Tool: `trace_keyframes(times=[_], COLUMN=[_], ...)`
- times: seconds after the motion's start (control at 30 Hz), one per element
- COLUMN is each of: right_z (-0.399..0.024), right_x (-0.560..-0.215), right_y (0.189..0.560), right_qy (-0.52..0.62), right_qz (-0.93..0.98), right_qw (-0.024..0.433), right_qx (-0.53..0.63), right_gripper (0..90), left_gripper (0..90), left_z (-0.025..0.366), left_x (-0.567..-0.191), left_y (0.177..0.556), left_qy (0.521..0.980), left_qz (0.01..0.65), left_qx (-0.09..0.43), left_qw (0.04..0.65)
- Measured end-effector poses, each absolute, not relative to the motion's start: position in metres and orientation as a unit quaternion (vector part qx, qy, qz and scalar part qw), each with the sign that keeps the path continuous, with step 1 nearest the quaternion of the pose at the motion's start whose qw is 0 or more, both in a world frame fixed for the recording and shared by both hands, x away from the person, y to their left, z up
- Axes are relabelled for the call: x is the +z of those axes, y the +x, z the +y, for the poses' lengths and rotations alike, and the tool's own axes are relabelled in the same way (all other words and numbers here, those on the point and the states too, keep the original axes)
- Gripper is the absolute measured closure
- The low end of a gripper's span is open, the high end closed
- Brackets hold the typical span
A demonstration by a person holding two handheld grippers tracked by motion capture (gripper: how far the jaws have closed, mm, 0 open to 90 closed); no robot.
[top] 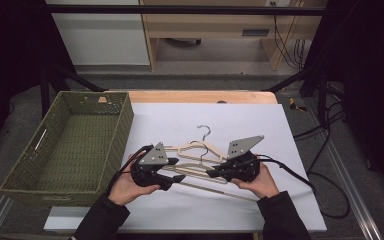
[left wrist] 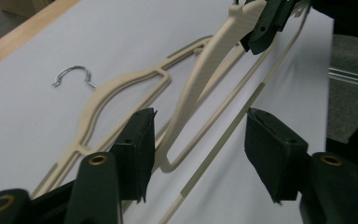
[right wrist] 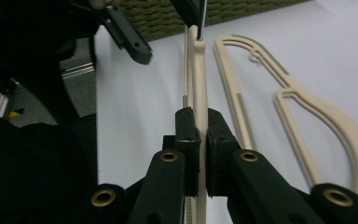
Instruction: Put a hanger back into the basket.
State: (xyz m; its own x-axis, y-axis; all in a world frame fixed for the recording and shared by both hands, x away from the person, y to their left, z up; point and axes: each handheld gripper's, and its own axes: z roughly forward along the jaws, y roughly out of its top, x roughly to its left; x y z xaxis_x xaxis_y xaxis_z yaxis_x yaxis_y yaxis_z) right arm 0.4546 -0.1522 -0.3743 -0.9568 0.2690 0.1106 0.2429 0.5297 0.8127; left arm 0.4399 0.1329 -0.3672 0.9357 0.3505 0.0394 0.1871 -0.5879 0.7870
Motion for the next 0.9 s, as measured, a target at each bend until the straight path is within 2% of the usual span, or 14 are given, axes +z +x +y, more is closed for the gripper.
trace_keyframes(times=[0.17,0.37,0.5,0.67,0.83,0.9], right_z=[-0.14,-0.13,-0.127,-0.127,-0.127,-0.129], right_x=[-0.367,-0.37,-0.373,-0.375,-0.376,-0.375], right_y=[0.443,0.439,0.439,0.436,0.436,0.435], right_qy=[0.114,0.09,0.088,0.11,0.122,0.13], right_qz=[0.881,0.89,0.891,0.882,0.877,0.872], right_qw=[0.002,-0.01,-0.013,0.054,0.08,0.087], right_qx=[0.46,0.446,0.445,0.454,0.457,0.464], right_gripper=[86.4,86.3,85.6,73.1,64.9,56.3], left_gripper=[52.9,72.3,74.9,82.8,85.4,85.6], left_z=[0.133,0.132,0.135,0.135,0.13,0.13], left_x=[-0.369,-0.372,-0.375,-0.375,-0.373,-0.373], left_y=[0.434,0.427,0.423,0.416,0.41,0.408], left_qy=[0.891,0.89,0.891,0.883,0.882,0.876], left_qz=[0.138,0.138,0.139,0.142,0.142,0.155], left_qx=[0.079,0.064,0.069,0.061,0.082,0.076], left_qw=[0.426,0.429,0.427,0.444,0.442,0.45])
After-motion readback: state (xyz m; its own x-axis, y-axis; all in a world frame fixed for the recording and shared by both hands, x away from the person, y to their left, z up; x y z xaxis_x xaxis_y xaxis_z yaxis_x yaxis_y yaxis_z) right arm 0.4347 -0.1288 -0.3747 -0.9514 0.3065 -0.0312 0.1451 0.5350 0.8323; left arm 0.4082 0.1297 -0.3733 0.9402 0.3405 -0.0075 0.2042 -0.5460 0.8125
